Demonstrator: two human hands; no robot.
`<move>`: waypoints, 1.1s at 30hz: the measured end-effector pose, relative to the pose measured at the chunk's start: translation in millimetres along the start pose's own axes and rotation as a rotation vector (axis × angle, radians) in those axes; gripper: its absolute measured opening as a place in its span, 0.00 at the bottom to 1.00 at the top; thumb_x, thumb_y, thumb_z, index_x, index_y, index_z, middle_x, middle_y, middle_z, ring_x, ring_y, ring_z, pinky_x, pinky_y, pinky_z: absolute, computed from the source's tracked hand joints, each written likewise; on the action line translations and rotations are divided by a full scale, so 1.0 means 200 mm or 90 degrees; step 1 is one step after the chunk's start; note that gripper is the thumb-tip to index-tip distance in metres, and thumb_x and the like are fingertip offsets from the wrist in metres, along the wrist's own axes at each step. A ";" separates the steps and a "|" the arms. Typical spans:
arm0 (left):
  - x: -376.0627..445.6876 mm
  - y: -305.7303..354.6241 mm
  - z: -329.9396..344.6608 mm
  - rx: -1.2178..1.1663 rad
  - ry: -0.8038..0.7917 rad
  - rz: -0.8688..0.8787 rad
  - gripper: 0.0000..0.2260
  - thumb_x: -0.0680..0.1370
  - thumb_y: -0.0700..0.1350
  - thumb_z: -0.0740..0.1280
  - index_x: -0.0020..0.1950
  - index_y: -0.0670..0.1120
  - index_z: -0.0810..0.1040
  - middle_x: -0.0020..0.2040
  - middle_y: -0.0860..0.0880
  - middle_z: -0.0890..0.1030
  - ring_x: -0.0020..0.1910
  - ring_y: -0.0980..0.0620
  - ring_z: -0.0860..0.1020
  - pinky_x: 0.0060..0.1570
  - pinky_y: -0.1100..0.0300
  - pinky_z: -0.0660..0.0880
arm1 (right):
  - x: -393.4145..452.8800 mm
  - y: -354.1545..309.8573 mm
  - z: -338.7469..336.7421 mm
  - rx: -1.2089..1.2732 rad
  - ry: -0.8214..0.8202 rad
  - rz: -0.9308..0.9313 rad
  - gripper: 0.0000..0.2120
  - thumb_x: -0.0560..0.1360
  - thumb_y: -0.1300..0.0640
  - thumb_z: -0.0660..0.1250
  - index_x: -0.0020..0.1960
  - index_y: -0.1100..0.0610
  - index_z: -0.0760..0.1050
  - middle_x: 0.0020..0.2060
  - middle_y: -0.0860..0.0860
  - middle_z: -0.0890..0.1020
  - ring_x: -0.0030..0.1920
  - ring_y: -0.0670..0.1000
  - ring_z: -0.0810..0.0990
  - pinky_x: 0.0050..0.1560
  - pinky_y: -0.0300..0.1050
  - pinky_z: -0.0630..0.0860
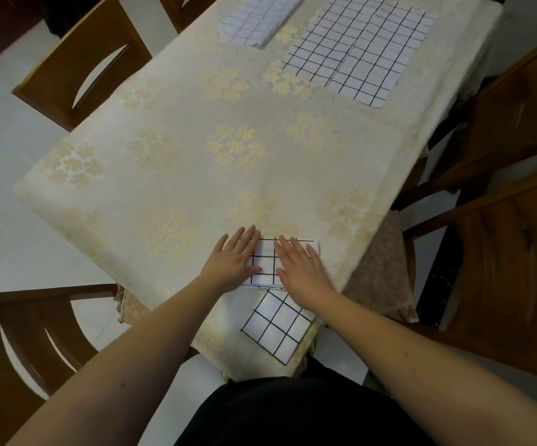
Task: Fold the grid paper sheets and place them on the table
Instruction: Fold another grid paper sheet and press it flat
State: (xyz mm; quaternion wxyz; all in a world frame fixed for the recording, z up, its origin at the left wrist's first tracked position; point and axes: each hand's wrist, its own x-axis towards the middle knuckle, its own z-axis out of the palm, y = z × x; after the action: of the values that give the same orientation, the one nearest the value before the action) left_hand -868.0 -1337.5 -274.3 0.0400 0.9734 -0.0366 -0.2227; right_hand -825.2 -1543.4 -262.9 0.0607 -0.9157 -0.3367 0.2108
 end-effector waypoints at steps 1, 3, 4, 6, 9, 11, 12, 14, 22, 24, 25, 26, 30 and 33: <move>0.00 0.00 0.01 0.008 -0.005 0.001 0.39 0.71 0.69 0.33 0.78 0.50 0.36 0.79 0.51 0.37 0.79 0.50 0.40 0.76 0.47 0.43 | 0.01 -0.01 0.01 -0.004 -0.013 0.007 0.29 0.84 0.46 0.45 0.79 0.54 0.38 0.79 0.49 0.39 0.78 0.50 0.38 0.75 0.51 0.35; 0.00 -0.01 0.04 0.024 -0.009 0.005 0.40 0.70 0.70 0.32 0.79 0.50 0.36 0.79 0.50 0.37 0.79 0.48 0.41 0.75 0.47 0.44 | 0.02 0.00 0.03 -0.008 -0.038 0.018 0.31 0.84 0.43 0.45 0.79 0.53 0.36 0.79 0.49 0.37 0.78 0.50 0.37 0.75 0.52 0.34; 0.01 -0.02 0.04 0.027 -0.011 0.007 0.41 0.70 0.71 0.32 0.79 0.50 0.36 0.79 0.50 0.37 0.79 0.48 0.41 0.75 0.47 0.44 | 0.03 0.01 0.05 -0.017 -0.049 0.019 0.32 0.83 0.41 0.44 0.79 0.53 0.35 0.78 0.49 0.37 0.78 0.50 0.36 0.74 0.52 0.34; 0.01 -0.04 0.03 0.031 -0.016 0.013 0.42 0.70 0.73 0.32 0.79 0.51 0.35 0.79 0.50 0.36 0.79 0.47 0.41 0.75 0.46 0.44 | 0.02 0.04 0.07 -0.040 -0.053 0.011 0.33 0.81 0.38 0.40 0.79 0.53 0.35 0.78 0.48 0.36 0.78 0.49 0.35 0.73 0.52 0.31; 0.01 -0.06 0.02 0.040 -0.033 0.021 0.40 0.73 0.72 0.42 0.79 0.53 0.35 0.80 0.51 0.37 0.79 0.47 0.40 0.75 0.46 0.44 | 0.00 0.11 0.09 -0.043 -0.031 0.013 0.38 0.73 0.34 0.27 0.79 0.50 0.38 0.79 0.47 0.38 0.78 0.48 0.36 0.72 0.50 0.29; 0.02 -0.07 0.01 0.015 -0.034 0.033 0.41 0.75 0.70 0.52 0.80 0.53 0.39 0.80 0.52 0.40 0.79 0.48 0.42 0.75 0.46 0.47 | -0.02 0.17 0.08 -0.025 -0.012 0.033 0.41 0.71 0.33 0.25 0.80 0.49 0.44 0.79 0.46 0.43 0.79 0.49 0.41 0.73 0.50 0.32; 0.02 -0.08 0.00 -0.015 -0.023 0.035 0.39 0.76 0.68 0.56 0.80 0.53 0.44 0.81 0.52 0.44 0.79 0.48 0.45 0.74 0.46 0.49 | -0.02 0.19 0.07 -0.008 0.001 0.046 0.40 0.73 0.34 0.28 0.80 0.49 0.49 0.80 0.47 0.47 0.79 0.50 0.44 0.74 0.51 0.34; 0.03 -0.10 -0.01 -0.132 0.057 0.025 0.29 0.79 0.59 0.62 0.78 0.51 0.61 0.79 0.49 0.59 0.77 0.46 0.58 0.72 0.46 0.58 | -0.01 0.23 0.02 0.022 0.027 0.080 0.33 0.78 0.37 0.38 0.78 0.50 0.57 0.78 0.48 0.57 0.78 0.51 0.53 0.75 0.52 0.41; 0.09 -0.11 -0.12 -0.286 0.108 -0.185 0.14 0.76 0.46 0.71 0.60 0.48 0.78 0.59 0.46 0.76 0.58 0.45 0.74 0.57 0.50 0.74 | 0.17 0.26 -0.11 0.019 0.065 0.131 0.18 0.80 0.47 0.61 0.68 0.48 0.67 0.64 0.51 0.71 0.63 0.54 0.67 0.63 0.50 0.57; 0.11 -0.11 -0.14 -0.300 0.064 -0.213 0.14 0.74 0.47 0.72 0.59 0.48 0.78 0.59 0.45 0.74 0.58 0.44 0.73 0.58 0.48 0.74 | 0.21 0.26 -0.13 0.030 0.045 0.152 0.15 0.79 0.46 0.63 0.63 0.48 0.69 0.60 0.51 0.72 0.61 0.54 0.68 0.60 0.50 0.60; 0.12 -0.11 -0.15 -0.300 0.053 -0.223 0.14 0.74 0.47 0.73 0.59 0.47 0.77 0.58 0.45 0.74 0.58 0.44 0.73 0.58 0.48 0.73 | 0.22 0.27 -0.13 0.038 0.033 0.168 0.14 0.78 0.45 0.64 0.61 0.49 0.70 0.59 0.51 0.72 0.59 0.54 0.68 0.58 0.49 0.60; 0.13 -0.11 -0.16 -0.299 0.045 -0.231 0.14 0.74 0.46 0.73 0.57 0.47 0.77 0.58 0.45 0.73 0.57 0.44 0.73 0.58 0.48 0.74 | 0.23 0.27 -0.15 0.044 0.021 0.181 0.13 0.78 0.45 0.65 0.59 0.49 0.70 0.58 0.52 0.72 0.59 0.54 0.68 0.57 0.49 0.61; 0.10 -0.08 -0.18 -0.334 0.068 -0.246 0.07 0.76 0.42 0.70 0.50 0.46 0.72 0.49 0.45 0.77 0.46 0.46 0.74 0.45 0.55 0.73 | 0.24 0.27 -0.17 0.076 0.020 0.187 0.09 0.77 0.45 0.66 0.53 0.49 0.72 0.55 0.51 0.72 0.58 0.54 0.69 0.57 0.49 0.61; 0.06 -0.06 -0.19 -0.432 0.076 -0.261 0.09 0.77 0.39 0.68 0.54 0.46 0.71 0.42 0.49 0.77 0.40 0.49 0.75 0.40 0.58 0.72 | 0.21 0.27 -0.18 0.210 0.072 0.205 0.06 0.78 0.49 0.66 0.49 0.50 0.70 0.47 0.49 0.78 0.53 0.54 0.74 0.54 0.49 0.64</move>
State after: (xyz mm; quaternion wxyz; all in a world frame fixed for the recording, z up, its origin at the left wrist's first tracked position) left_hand -840.9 -1324.6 -246.3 0.3164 0.9032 0.2361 -0.1684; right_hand -749.7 -1556.1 -259.4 0.1942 -0.9455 -0.1435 0.2185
